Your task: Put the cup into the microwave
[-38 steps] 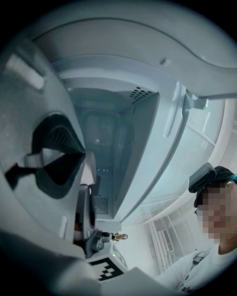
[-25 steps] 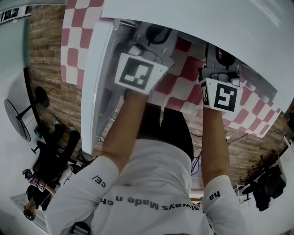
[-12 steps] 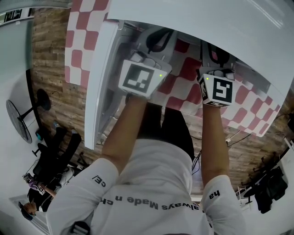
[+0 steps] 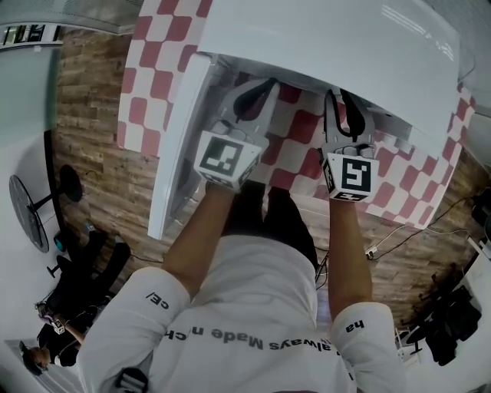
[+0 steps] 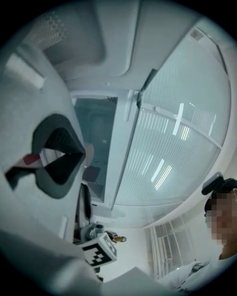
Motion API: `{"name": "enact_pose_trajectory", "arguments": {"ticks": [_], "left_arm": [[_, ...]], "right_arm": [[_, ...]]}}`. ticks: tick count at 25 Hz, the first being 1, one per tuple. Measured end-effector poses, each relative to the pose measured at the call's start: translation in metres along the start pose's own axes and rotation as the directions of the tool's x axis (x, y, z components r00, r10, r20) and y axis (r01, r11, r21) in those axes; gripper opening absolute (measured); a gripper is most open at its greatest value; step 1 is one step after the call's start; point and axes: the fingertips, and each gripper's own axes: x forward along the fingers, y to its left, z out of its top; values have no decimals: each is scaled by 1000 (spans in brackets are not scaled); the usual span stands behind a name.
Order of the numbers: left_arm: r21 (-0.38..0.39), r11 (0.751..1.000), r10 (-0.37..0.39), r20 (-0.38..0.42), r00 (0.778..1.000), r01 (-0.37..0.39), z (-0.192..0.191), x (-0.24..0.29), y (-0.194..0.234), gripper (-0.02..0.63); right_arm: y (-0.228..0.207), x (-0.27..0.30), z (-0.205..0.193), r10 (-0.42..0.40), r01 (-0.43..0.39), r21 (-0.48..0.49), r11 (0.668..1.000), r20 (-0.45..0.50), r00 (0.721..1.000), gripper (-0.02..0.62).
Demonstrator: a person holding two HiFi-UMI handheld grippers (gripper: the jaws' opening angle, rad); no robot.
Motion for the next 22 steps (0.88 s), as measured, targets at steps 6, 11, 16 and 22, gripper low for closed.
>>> {"name": "enact_pose_trajectory", "arguments": {"ticks": [6,11,16,22], "left_arm": [[-22,1000,-13,14,1000,13,34,-35,-27,4],[-24,998,-52,24,998,52,63,-59,-58,3],[-25,997,-70,51,996,71,102,-80,-79,4],[-30,995,-96,77,992,99,151,-104,-92,3]], "right_arm": [[16,-45,36,7,-8,-19,1000,-18,1000,78],[23,-83,64,26,-27,-37,999,-21,999,71],[28,-122,99,24,-25,-52,998,-14,1000,69],[41,-158,150,44,-43,-75,996,9,999,69]]}}
